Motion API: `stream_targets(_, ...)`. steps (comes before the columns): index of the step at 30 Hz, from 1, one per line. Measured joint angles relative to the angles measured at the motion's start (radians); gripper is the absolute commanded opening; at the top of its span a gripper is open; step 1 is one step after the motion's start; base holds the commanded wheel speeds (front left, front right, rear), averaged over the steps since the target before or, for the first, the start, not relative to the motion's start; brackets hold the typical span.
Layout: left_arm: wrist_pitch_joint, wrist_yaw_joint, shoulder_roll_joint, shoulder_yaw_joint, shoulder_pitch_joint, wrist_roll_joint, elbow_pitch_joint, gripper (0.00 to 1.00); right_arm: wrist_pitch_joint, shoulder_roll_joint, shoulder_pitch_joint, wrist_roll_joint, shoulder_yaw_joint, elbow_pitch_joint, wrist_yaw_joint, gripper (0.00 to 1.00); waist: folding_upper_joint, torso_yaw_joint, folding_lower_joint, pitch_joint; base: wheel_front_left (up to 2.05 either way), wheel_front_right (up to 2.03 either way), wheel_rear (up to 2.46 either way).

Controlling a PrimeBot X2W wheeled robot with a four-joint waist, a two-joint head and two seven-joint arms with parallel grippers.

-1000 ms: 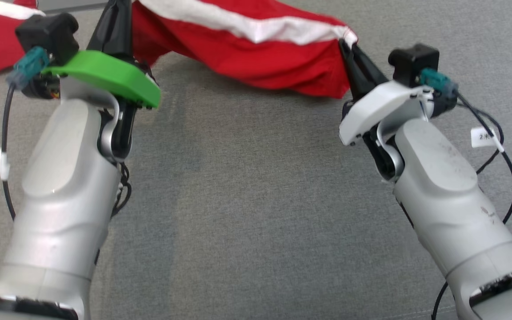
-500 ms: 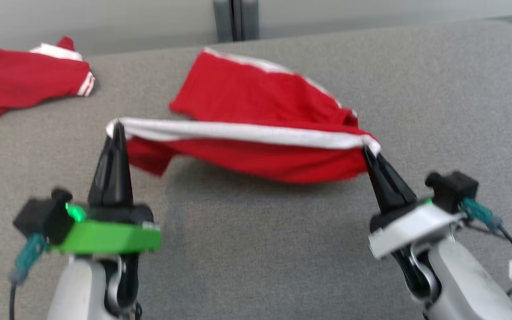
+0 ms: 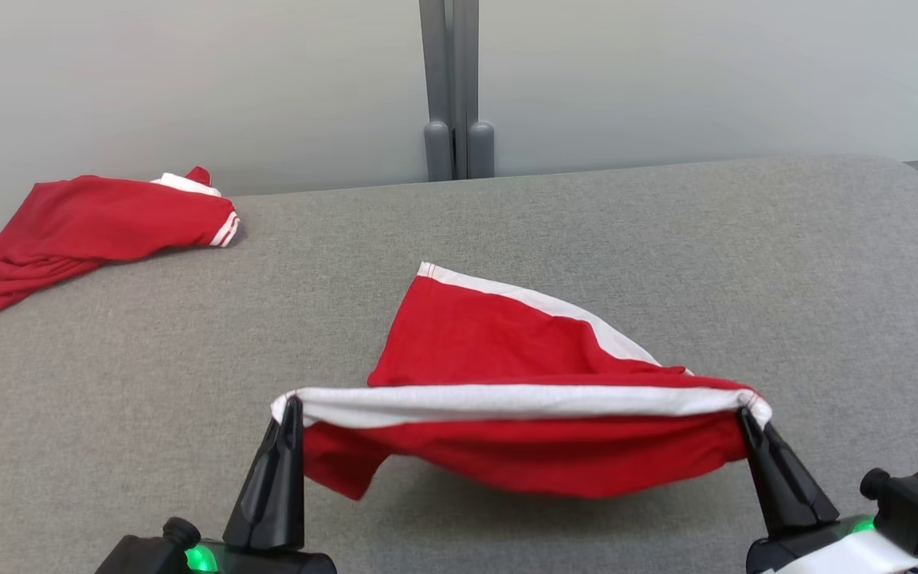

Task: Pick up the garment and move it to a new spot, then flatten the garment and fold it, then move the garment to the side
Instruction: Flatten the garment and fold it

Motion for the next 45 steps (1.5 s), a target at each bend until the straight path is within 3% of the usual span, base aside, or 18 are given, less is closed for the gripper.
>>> stream_targets(4, 0.017, -0.002, 0.008, -0.010, 0.002, -0.014, 0.057, 0.00, 0.030, 0.023, 0.020, 0.000, 0.006, 0.003, 0.000, 0.00, 0.0000, -0.009, 0.0000, 0.004, 0.00, 0.00, 0.00)
stream_targets(9, 0.018, -0.018, 0.021, -0.023, -0.076, -0.018, 0.192, 0.00, 0.027, 0.050, -0.009, 0.003, 0.051, 0.101, 0.000, 0.00, 0.0000, -0.030, 0.0000, 0.027, 0.00, 0.00, 0.00)
stream_targets(22, -0.034, -0.048, 0.066, -0.048, -0.639, -0.016, 0.675, 0.00, -0.062, 0.134, -0.330, 0.000, 0.072, 0.364, 0.000, 0.00, 0.0000, -0.091, 0.0000, 0.207, 0.00, 0.00, 0.00)
stream_targets(30, -0.051, -0.051, 0.075, -0.135, -0.896, -0.023, 0.969, 0.00, -0.097, 0.151, -0.465, 0.021, 0.083, 0.512, 0.000, 0.00, 0.0000, -0.134, 0.0001, 0.338, 0.00, 0.00, 0.00)
stream_targets(45, -0.064, -0.051, 0.084, -0.225, -1.075, -0.080, 1.230, 0.00, -0.105, 0.153, -0.523, 0.087, 0.115, 0.548, 0.000, 0.00, 0.0000, -0.219, 0.0001, 0.415, 0.00, 0.00, 0.00)
